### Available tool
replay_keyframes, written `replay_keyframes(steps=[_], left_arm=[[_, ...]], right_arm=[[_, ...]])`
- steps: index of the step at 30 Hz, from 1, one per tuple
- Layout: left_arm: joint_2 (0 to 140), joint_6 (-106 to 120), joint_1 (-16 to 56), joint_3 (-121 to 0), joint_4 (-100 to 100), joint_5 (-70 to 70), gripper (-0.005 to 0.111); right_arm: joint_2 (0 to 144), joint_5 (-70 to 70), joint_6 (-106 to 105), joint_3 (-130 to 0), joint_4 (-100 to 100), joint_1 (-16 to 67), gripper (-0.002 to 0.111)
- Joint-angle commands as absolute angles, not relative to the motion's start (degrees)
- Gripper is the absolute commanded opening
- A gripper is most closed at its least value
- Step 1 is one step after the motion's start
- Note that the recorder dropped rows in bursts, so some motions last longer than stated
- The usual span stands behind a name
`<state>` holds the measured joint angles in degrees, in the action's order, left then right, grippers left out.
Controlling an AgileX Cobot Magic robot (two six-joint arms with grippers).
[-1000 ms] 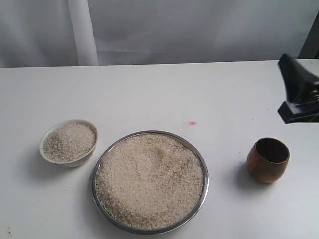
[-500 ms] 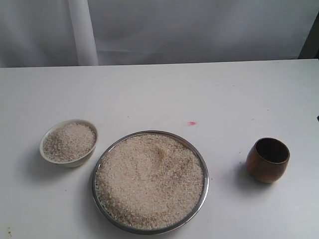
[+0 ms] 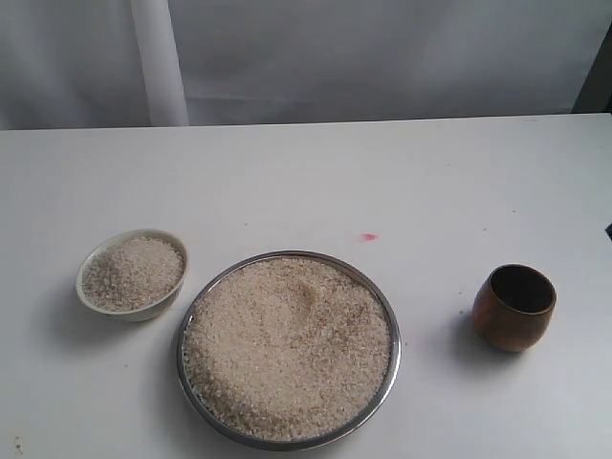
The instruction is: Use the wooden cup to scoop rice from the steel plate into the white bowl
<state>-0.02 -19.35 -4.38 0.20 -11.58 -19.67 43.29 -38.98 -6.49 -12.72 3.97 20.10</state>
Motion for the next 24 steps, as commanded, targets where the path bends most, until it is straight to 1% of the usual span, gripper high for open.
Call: replay_keyframes(steps=[1, 3, 5, 10, 18, 24], left_arm=[[0.0, -19.5, -4.0, 0.0, -11.3, -19.3, 0.0], [0.0, -19.5, -4.0, 0.0, -11.3, -19.3, 0.0], [0.0, -19.5, -4.0, 0.0, -11.3, -19.3, 0.0], [0.0, -19.5, -4.0, 0.0, -11.3, -19.3, 0.0], [0.0, -19.5, -4.0, 0.0, -11.3, -19.3, 0.0], [0.0, -19.5, -4.0, 0.0, -11.3, -19.3, 0.0]], right_arm=[[41.9, -30.3, -15.1, -12.8, 5.9, 20.8, 0.0], [38.9, -23.1, -20.0, -12.8, 6.4, 20.9, 0.0], [35.6, -19.4, -22.2, -12.6, 6.4, 20.9, 0.0], [25.1, -18.9, -25.8, -9.1, 6.4, 20.2, 0.0], [8.8, -20.9, -28.6, 0.0, 7.1, 15.9, 0.0], [0.4, -11.4, -30.5, 0.0, 10.1, 15.2, 0.0]])
